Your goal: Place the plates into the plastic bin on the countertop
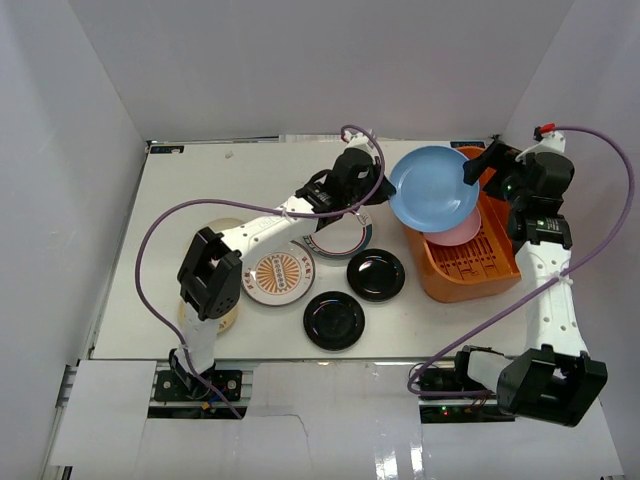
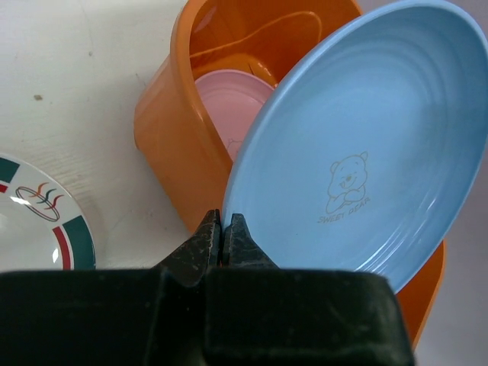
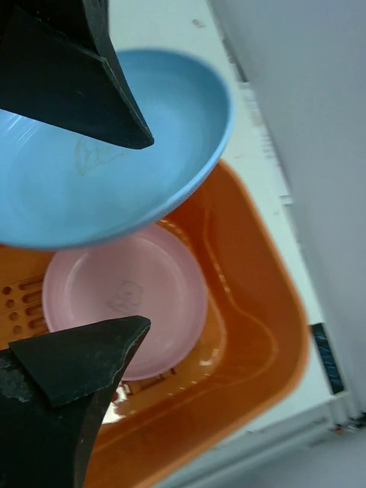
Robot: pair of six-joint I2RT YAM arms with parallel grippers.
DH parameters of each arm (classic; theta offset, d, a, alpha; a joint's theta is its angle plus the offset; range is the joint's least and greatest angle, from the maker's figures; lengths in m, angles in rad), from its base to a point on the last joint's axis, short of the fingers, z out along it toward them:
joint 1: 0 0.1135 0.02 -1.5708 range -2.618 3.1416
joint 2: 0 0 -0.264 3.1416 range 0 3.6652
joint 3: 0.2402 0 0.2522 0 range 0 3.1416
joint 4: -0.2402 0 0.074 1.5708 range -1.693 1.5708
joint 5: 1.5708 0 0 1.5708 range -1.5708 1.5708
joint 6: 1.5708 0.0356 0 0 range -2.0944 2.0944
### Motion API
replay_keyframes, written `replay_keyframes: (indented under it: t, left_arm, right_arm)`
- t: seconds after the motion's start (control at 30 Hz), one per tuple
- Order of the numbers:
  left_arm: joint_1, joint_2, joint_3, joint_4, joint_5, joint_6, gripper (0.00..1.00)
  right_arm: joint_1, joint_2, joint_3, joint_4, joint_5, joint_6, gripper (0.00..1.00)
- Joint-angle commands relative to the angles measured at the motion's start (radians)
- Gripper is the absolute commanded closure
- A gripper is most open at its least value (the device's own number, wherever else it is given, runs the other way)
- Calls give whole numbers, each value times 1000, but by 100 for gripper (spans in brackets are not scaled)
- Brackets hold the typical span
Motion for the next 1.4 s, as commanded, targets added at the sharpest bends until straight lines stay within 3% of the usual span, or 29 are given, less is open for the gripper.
replay_keyframes:
  t: [0.0, 0.07, 0.17, 0.2, 0.3, 0.33, 0.37, 0.4, 0.5, 0.57, 0.7, 0.83, 1.03, 1.13, 1.17, 1.23, 1.27, 1.37]
  left_arm:
    - [1, -127, -5, 63, -30, 31, 100]
    - [1, -147, -23, 86, -22, 37, 100]
    - [1, -153, -39, 100, 1, 42, 100]
    - [1, -156, -42, 102, 7, 45, 100]
    - [1, -184, -60, 105, 11, 79, 100]
    - [1, -201, -89, 103, 2, 92, 96]
    - [1, -221, -111, 96, -11, 108, 85]
    - [1, -280, -140, 93, -48, 141, 57]
    - [1, -398, -287, 74, -117, 192, 11]
    - [3, -536, -399, 36, -189, 244, 2]
    - [7, -830, -556, -103, -336, 322, 2]
    - [10, -1054, -700, -194, -424, 343, 2]
    - [10, -1233, -832, -254, -481, 382, 2]
    - [10, -1276, -878, -250, -498, 410, 2]
    - [10, -1287, -886, -246, -505, 419, 2]
    - [10, -1298, -901, -237, -509, 427, 2]
    - [10, -1302, -899, -233, -507, 430, 2]
    - [10, -1308, -869, -214, -463, 456, 2]
  right_arm:
    - [-1, 4, -25, 3, -68, -13, 4]
    - [-1, 13, -53, 15, -104, -15, 6]
    - [-1, 32, -73, 30, -159, -7, 20]
    - [-1, 35, -77, 36, -166, -1, 45]
    - [-1, 29, -88, 58, -138, 27, 90]
    - [-2, 21, -90, 66, -126, 31, 92]
    - [-2, 21, -88, 67, -93, 38, 92]
    - [-2, 24, -76, 67, -74, 38, 92]
    - [-4, 55, -59, 58, -17, 31, 92]
    - [-8, 76, -62, 61, 47, 28, 92]
    - [-14, 92, -117, 64, 251, -1, 92]
    - [-16, 116, -162, 87, 346, -5, 92]
    - [-14, 197, -171, 87, 390, -2, 91]
    - [-7, 231, -156, 64, 327, -2, 77]
    - [-4, 236, -150, 49, 327, -2, 59]
    - [1, 228, -134, 27, 339, -5, 37]
    - [2, 218, -115, 18, 342, -5, 20]
    - [25, 147, -70, 3, 357, -13, 2]
